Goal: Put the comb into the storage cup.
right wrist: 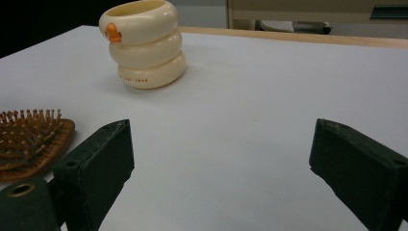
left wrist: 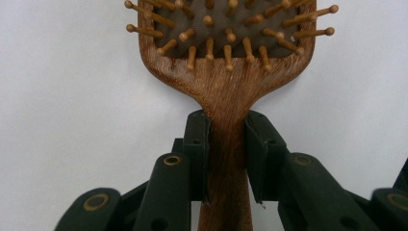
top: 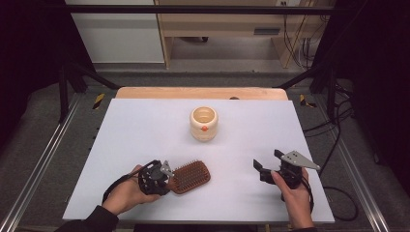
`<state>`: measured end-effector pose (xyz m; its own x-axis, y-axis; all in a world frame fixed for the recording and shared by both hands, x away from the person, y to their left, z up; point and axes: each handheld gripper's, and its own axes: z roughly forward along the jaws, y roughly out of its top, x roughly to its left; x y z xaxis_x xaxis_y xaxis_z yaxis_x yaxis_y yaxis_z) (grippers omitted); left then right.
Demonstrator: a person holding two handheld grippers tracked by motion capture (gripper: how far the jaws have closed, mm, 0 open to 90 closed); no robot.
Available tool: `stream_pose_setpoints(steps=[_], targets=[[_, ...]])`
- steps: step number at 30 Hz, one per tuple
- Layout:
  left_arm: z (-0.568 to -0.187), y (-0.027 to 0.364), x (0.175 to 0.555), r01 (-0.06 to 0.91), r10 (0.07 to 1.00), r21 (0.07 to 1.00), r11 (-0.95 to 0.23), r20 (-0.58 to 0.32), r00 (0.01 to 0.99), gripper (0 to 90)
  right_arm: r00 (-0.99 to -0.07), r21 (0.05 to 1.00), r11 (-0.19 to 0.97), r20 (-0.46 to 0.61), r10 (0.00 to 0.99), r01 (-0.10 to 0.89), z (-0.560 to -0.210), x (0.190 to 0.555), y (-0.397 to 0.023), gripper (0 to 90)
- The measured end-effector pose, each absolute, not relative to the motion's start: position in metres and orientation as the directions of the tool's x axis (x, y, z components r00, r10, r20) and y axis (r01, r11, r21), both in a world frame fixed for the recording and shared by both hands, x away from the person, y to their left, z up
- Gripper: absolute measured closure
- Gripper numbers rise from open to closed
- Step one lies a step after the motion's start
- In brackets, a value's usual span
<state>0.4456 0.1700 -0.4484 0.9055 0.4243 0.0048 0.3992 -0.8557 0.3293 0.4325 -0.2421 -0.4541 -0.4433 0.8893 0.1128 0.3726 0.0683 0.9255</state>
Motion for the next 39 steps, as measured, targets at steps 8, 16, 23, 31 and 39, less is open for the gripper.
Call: stream_pose_setpoints(steps=[8,16,23,31,39], targets=[[-0.445,0.172,0.443,0.393,0.424,0.356,-0.848,0.008,0.906,72.5,-0.441,0.927,0.062,0.116,0.890,0.370,-0.454,0.432,-0.243,8.5],[-0.430,0.174,0.441,0.352,0.434,0.476,-0.806,0.071,0.898,72.5,-0.449,0.929,0.060,0.119,0.886,0.364,-0.452,0.431,-0.241,8.5],[-0.435,0.169,0.438,0.309,0.448,0.544,-0.780,0.142,0.882,72.6,-0.458,0.933,0.051,0.126,0.880,0.355,-0.451,0.430,-0.236,8.4],[-0.448,0.167,0.442,0.286,0.494,0.638,-0.714,0.171,0.852,72.6,-0.482,0.942,0.015,0.157,0.862,0.334,-0.448,0.429,-0.226,8.4],[-0.449,0.174,0.439,0.246,0.520,0.710,-0.660,0.194,0.832,72.6,-0.544,0.948,0.024,0.161,0.823,0.318,-0.444,0.428,-0.202,8.0]])
